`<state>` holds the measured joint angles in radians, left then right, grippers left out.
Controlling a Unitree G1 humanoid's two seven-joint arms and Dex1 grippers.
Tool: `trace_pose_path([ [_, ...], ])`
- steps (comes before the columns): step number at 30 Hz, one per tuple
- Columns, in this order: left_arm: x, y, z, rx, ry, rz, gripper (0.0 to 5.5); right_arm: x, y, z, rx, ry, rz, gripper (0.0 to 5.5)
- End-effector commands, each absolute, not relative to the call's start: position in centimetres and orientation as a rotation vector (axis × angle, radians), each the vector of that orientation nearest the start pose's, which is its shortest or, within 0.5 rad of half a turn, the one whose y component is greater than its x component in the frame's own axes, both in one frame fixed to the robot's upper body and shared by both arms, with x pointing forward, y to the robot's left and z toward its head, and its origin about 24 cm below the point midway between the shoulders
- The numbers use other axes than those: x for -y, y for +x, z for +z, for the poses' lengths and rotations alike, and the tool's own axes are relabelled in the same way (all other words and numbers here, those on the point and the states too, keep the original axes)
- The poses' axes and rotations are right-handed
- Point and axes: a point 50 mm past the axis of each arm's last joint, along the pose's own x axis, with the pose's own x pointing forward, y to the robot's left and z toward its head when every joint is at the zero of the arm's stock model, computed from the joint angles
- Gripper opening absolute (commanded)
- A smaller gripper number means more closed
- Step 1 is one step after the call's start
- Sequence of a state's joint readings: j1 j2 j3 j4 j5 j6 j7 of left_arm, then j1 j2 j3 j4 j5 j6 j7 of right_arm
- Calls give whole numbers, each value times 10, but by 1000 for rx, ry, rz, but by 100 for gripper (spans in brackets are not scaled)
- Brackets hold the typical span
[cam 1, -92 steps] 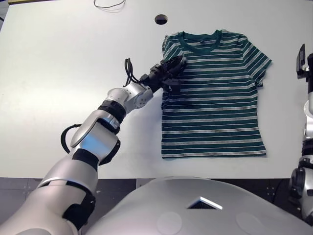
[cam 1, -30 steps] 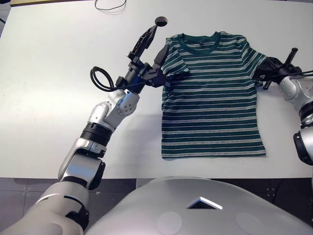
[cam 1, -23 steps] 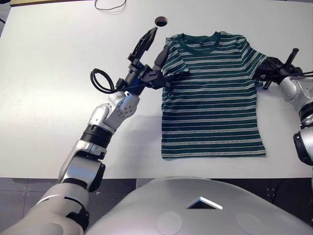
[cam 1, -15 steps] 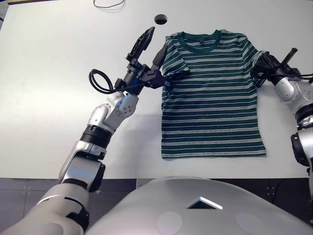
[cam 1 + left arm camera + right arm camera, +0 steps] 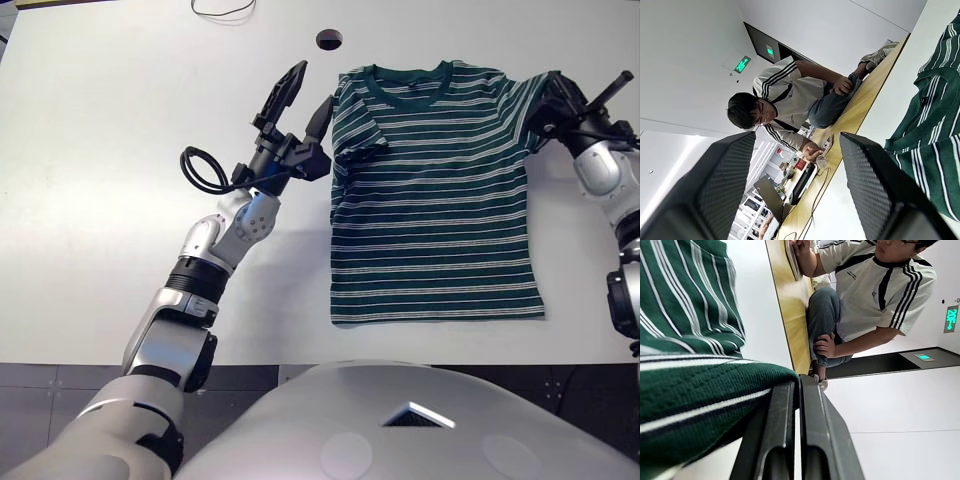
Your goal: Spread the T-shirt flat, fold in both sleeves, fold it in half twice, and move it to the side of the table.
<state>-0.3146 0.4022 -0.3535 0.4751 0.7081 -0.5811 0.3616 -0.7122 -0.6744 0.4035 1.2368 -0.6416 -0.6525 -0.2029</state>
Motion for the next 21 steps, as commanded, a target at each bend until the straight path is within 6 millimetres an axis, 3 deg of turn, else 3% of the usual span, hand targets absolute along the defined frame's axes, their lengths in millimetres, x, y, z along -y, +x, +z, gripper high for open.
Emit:
trace_pose_path([
  [1, -138, 283, 45, 543, 973, -334, 311, 265, 337, 67, 103, -1316, 324, 11],
  [12, -139, 281, 43, 532, 980, -344, 311, 240, 330, 50, 136, -1352, 520, 11],
  [17, -138, 281, 42, 527, 981, -353, 311, 212, 319, 39, 202, -1324, 696, 11],
  [21, -138, 281, 42, 527, 980, -352, 311, 195, 313, 41, 266, -1308, 779, 11],
])
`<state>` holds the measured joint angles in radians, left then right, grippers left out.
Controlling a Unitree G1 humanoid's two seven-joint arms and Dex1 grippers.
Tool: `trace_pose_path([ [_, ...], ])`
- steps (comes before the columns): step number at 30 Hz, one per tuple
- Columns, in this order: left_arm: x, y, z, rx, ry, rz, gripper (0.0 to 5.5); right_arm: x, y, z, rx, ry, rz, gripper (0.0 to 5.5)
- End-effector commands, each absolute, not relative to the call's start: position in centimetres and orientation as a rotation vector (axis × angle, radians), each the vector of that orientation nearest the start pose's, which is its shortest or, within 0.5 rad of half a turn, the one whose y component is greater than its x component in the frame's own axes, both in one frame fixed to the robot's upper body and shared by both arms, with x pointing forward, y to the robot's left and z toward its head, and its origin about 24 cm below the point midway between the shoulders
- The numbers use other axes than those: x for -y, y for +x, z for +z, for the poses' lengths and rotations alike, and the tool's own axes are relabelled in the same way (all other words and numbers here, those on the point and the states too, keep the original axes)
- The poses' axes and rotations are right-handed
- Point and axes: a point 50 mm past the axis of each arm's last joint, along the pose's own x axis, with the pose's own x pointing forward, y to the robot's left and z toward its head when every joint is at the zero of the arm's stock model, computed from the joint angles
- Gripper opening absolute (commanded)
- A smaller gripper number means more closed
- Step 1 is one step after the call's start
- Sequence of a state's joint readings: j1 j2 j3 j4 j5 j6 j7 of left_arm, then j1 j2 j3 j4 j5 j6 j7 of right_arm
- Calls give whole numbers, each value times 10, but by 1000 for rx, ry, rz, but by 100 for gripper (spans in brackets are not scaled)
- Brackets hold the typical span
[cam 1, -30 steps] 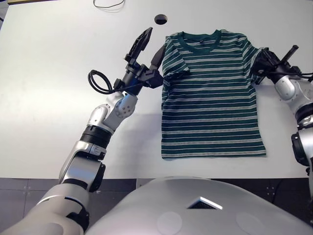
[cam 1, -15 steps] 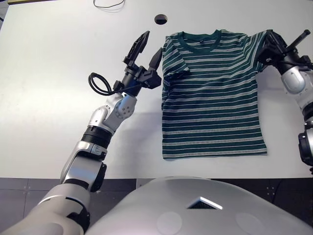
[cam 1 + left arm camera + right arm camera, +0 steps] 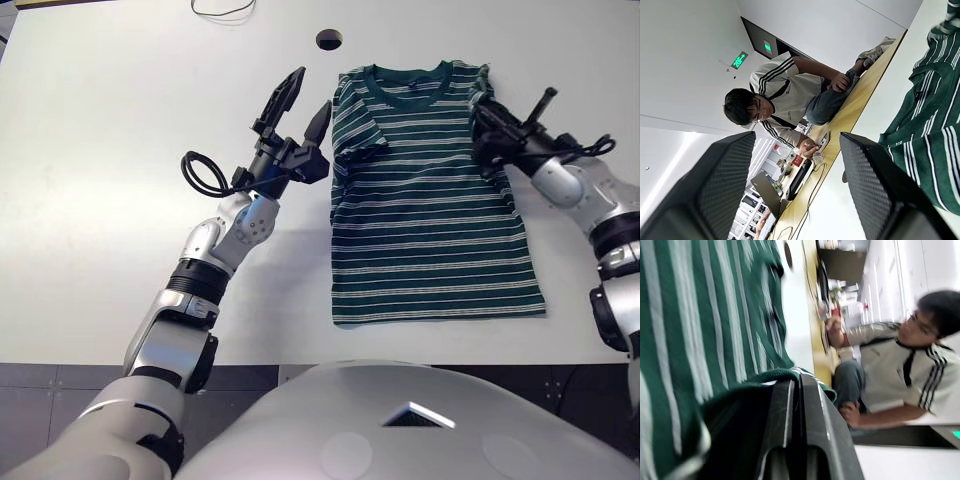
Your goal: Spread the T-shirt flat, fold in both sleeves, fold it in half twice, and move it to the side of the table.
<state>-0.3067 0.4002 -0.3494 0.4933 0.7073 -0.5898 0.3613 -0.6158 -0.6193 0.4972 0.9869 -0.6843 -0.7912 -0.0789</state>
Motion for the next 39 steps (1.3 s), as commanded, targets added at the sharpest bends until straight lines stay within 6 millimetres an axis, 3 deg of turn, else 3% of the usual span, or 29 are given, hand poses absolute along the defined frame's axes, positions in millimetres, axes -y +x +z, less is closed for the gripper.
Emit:
trace_pose_path([
  [1, -137, 281, 42, 527, 979, -350, 311, 193, 312, 42, 274, -1309, 790, 11],
  [5, -136, 282, 42, 526, 974, -345, 311, 191, 308, 42, 268, -1313, 823, 11],
  [7, -136, 282, 41, 525, 971, -343, 311, 193, 310, 40, 227, -1325, 819, 36],
  [17, -146, 278, 40, 507, 987, -342, 311, 203, 319, 44, 162, -1330, 730, 216],
  [20, -160, 264, 35, 484, 1032, -451, 311, 222, 312, 66, 221, -1276, 685, 272],
  [24, -192, 220, 31, 391, 1134, -715, 311, 286, 271, 108, 207, -1201, 595, 289],
  [27, -198, 196, 37, 345, 1125, -856, 311, 308, 238, 114, 123, -1171, 599, 289],
  [29, -198, 185, 39, 313, 1118, -939, 311, 314, 217, 108, 36, -1173, 658, 289],
  [33, -203, 183, 40, 238, 1158, -1030, 311, 322, 190, 100, -110, -1192, 738, 289],
  [36, -216, 166, 35, 96, 1217, -1196, 311, 326, 153, 82, -341, -1314, 944, 289],
  [39, -220, 150, 32, 4, 1225, -1333, 311, 328, 138, 74, -422, -1441, 1044, 289],
])
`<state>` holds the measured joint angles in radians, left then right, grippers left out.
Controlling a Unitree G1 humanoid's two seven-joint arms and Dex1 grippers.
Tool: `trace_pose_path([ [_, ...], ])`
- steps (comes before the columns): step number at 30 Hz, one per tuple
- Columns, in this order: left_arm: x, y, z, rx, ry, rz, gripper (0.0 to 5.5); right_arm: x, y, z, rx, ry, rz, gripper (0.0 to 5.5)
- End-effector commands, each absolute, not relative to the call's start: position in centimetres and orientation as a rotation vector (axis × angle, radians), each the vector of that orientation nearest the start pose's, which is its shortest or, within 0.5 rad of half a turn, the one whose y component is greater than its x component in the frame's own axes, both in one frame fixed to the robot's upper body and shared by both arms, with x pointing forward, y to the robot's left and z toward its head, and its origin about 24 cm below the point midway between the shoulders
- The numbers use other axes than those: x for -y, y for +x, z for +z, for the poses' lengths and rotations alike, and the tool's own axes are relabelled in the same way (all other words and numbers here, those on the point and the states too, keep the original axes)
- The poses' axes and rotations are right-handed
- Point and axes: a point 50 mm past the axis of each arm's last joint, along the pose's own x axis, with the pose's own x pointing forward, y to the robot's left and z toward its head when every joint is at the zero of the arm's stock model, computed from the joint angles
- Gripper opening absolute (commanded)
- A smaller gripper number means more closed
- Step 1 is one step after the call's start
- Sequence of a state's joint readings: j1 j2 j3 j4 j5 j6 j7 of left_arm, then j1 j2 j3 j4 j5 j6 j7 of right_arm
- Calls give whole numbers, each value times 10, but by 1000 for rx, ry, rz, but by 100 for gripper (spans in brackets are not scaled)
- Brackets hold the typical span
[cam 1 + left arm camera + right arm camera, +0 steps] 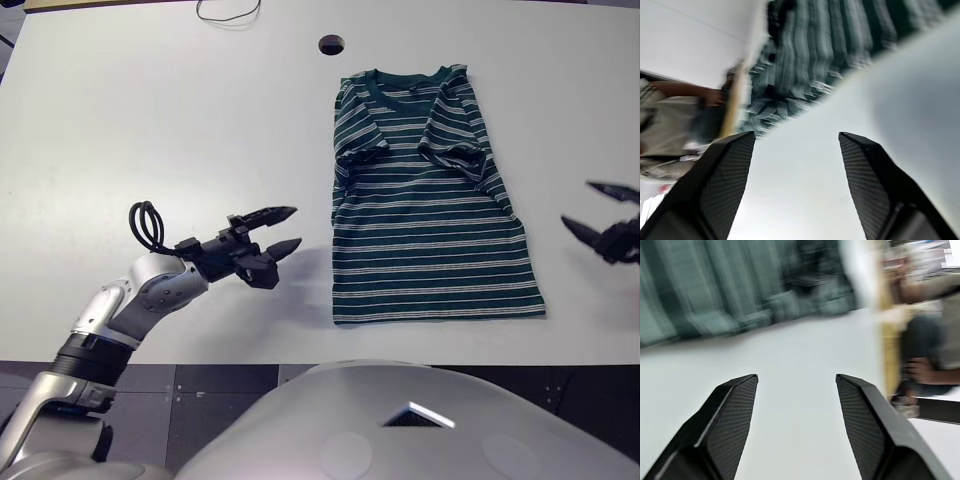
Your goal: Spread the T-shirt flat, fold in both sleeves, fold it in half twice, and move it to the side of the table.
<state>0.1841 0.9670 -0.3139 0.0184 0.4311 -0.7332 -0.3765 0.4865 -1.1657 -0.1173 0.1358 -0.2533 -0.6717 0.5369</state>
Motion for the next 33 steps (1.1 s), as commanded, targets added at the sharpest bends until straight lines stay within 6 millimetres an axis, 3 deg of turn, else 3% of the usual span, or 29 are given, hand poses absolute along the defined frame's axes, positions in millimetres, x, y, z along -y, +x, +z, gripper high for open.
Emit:
trace_pose_path([
  [1, -213, 145, 29, 3, 1207, -1380, 311, 329, 138, 71, -427, -1473, 1054, 289],
  [4, -197, 140, 25, 23, 1177, -1456, 311, 334, 135, 60, -458, -1543, 1098, 289],
  [9, -178, 139, 23, 89, 1148, -1512, 311, 309, 109, 39, -397, -1496, 1380, 289],
  [19, -157, 145, 9, 145, 1138, -1548, 311, 267, 119, 53, -197, -1503, 1586, 289],
  [30, -150, 112, 2, 102, 993, -1719, 311, 256, 134, 63, -153, -1510, 1632, 289],
  [33, -153, 107, 1, 77, 961, -1764, 245, 256, 133, 62, -160, -1501, 1649, 222],
])
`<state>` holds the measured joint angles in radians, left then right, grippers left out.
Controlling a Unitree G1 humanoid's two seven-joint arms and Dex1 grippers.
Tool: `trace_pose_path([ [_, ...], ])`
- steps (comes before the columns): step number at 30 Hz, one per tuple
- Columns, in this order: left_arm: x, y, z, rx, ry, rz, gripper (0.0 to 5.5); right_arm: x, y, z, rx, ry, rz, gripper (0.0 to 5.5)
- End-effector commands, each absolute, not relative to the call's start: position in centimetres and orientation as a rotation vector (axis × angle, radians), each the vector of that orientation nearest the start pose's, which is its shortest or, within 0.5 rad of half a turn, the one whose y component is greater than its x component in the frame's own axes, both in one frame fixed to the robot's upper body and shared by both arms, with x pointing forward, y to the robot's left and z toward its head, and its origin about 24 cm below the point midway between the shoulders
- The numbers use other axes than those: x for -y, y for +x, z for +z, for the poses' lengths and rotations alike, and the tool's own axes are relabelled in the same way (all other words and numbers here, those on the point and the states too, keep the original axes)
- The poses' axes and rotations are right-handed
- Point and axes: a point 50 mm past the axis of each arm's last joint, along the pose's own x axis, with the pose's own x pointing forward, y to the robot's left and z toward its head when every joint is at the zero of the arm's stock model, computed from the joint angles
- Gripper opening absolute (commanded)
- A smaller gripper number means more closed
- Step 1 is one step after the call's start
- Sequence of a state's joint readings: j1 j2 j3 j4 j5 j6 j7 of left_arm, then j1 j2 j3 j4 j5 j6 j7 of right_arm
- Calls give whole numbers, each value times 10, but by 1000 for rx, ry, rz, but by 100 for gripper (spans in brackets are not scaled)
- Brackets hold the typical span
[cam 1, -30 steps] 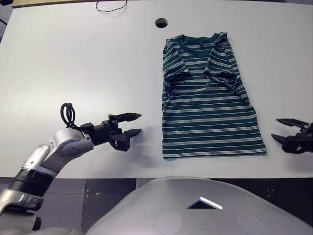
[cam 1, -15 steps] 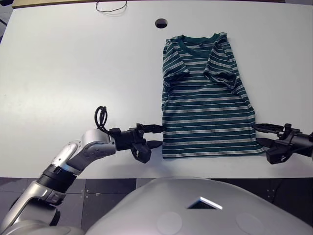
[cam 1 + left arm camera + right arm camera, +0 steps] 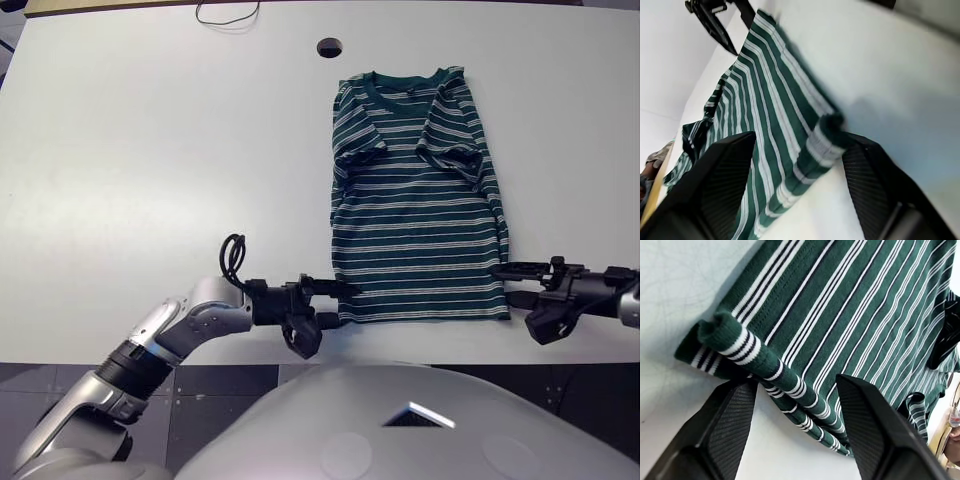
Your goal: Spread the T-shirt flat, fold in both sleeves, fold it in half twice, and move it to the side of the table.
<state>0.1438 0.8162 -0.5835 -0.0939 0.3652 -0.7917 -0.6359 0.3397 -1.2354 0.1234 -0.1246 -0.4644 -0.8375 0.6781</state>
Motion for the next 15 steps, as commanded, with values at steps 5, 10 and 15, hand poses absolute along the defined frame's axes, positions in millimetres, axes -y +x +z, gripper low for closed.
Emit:
trace_pose_path([
  [5, -155, 112, -2, 60, 961, -1756, 164, 257, 129, 58, -160, -1480, 1681, 131],
  [10, -157, 120, -3, 64, 982, -1708, 74, 253, 127, 55, -136, -1443, 1697, 20],
  [15, -160, 131, -4, 68, 1010, -1629, 15, 253, 128, 52, -128, -1442, 1695, 10],
])
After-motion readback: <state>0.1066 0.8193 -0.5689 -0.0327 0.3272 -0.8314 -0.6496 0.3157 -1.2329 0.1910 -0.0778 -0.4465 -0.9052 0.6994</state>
